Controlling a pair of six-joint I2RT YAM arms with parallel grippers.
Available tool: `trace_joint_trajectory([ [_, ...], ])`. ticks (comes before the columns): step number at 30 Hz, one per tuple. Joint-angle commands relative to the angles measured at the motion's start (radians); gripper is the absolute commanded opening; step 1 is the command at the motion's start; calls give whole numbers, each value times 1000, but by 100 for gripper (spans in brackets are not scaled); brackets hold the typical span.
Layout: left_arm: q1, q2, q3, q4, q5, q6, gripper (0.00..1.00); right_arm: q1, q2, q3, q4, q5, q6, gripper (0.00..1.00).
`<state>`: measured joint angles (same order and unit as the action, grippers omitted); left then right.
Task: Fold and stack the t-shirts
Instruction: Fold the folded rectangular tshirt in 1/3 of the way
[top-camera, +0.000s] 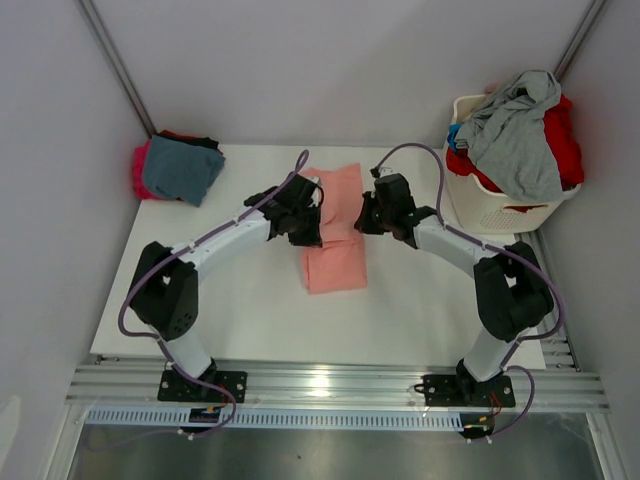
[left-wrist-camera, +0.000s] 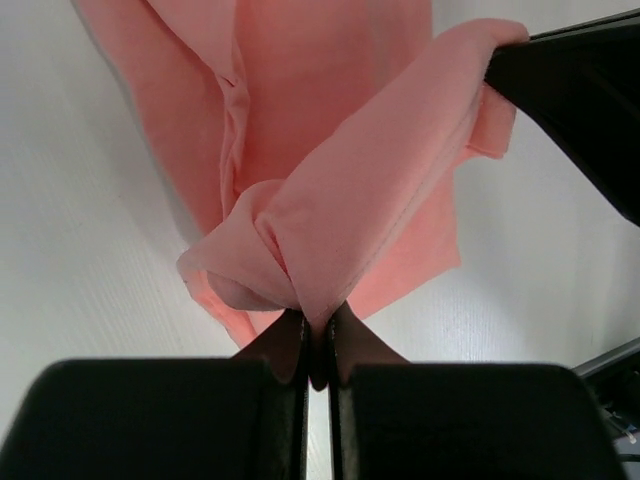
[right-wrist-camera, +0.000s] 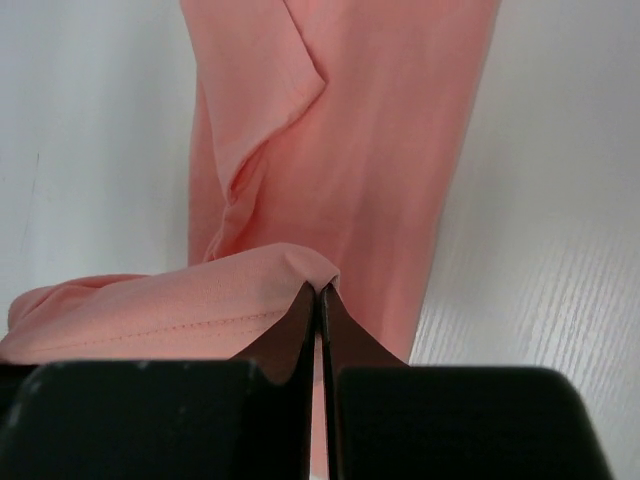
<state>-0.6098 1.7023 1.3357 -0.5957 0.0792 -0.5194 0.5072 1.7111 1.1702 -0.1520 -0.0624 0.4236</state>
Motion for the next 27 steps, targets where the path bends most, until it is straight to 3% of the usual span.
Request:
trace_joint_trajectory([
  [1,27,36,48,1,2,36,1,-19,31,62,38,21,-28,0],
  [19,81,171,150,7,14,29,6,-44,202,261,8,49,-22,1],
  [21,87,192,158,8,13,30,8,-44,216,275,0,50,-20,8],
  [22,91,198,166,11,11,32,9,-47,222,278,-3,56,-19,15],
  [23,94,210,166,13,11,30,12,-45,229,284,-3,59,-14,29],
  [26,111,226,184,28,27,32,29,-47,231,279,12,94,-8,50],
  [27,114,237,189,30,33,30,41,-45,229,279,20,101,-6,52],
])
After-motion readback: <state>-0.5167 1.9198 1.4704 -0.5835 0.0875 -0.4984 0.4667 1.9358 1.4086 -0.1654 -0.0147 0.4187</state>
